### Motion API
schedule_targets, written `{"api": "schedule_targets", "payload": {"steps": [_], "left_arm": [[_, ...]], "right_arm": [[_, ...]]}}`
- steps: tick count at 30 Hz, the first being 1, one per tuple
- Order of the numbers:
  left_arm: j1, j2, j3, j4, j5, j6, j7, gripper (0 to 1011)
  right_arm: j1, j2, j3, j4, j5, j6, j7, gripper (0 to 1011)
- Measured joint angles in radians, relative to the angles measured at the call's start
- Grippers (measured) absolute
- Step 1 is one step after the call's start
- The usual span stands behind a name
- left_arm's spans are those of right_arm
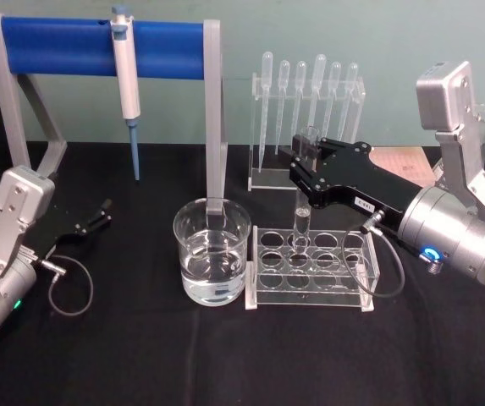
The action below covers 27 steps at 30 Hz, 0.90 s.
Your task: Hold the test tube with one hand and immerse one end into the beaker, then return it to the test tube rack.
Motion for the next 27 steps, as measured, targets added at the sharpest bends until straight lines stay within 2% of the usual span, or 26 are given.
{"api": "schedule_targets", "payload": {"steps": [15,21,27], "left_arm": [[0.0,0.0,0.0,0.0,0.0,0.0,0.0,1000],[0.0,0.0,0.0,0.0,0.0,0.0,0.0,1000],[0.0,0.0,0.0,0.0,0.0,0.0,0.0,1000]], "right_arm": [[0.012,0.003,-0.009,-0.011,0.002,0.017,-0.008,225],[0.048,-0.007,-0.032,-0.028,0.004,0.036,-0.008,225],[0.123,-0.039,-0.079,-0.031,-0.001,0.058,0.003,225]]}}
